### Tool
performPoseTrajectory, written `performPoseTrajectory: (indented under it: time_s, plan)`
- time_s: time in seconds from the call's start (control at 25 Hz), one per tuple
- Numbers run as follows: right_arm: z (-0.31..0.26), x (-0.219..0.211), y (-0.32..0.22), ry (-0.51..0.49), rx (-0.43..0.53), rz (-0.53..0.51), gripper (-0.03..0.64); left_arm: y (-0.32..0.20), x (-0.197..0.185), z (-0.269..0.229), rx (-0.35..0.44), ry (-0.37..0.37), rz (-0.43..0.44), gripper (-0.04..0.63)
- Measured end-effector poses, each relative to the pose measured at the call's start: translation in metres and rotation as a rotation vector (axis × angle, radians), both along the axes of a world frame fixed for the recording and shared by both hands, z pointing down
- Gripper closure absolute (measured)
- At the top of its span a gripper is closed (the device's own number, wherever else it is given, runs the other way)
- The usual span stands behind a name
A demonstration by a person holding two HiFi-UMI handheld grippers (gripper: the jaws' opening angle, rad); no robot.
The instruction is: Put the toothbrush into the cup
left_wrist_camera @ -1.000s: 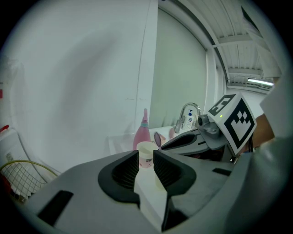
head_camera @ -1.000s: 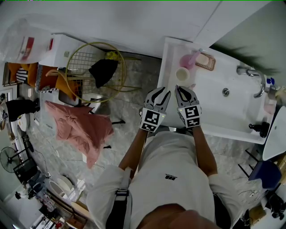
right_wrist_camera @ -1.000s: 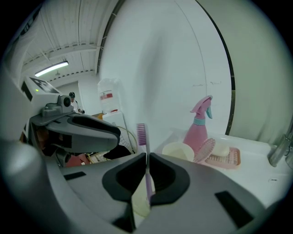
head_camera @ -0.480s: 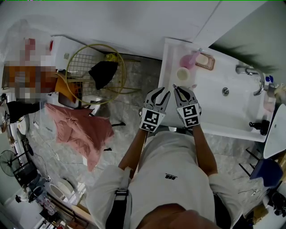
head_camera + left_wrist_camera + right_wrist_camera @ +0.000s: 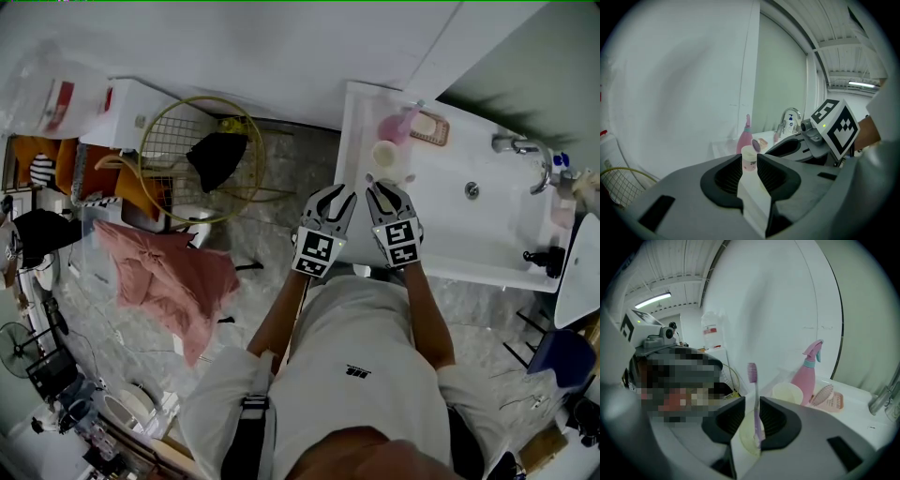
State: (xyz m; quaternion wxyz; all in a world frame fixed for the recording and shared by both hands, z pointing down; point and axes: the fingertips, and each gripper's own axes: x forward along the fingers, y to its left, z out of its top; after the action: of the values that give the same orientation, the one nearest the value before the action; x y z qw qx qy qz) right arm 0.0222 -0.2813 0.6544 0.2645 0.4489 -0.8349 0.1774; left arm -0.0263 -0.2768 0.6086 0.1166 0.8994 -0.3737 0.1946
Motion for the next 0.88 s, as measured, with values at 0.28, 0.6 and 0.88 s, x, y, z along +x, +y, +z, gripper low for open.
performPoseTrajectory:
  time_s: [0.28,0.6,0.88]
  plan:
    - [-0.006,0.008,0.009,0.014,0.016,0.041,0.492,0.007,0.0,-0.002,0.007,0.009,0.02,0.5]
    - [-0.02,0.014,0.023,-0.004,0.034,0.049,0.492,0.015,0.01,-0.005,0.01,0.011,0.045,0.5]
    - [-0.031,0.031,0.039,-0.029,0.046,0.007,0.492,0.022,0.017,-0.009,0.02,-0.006,0.003,0.5]
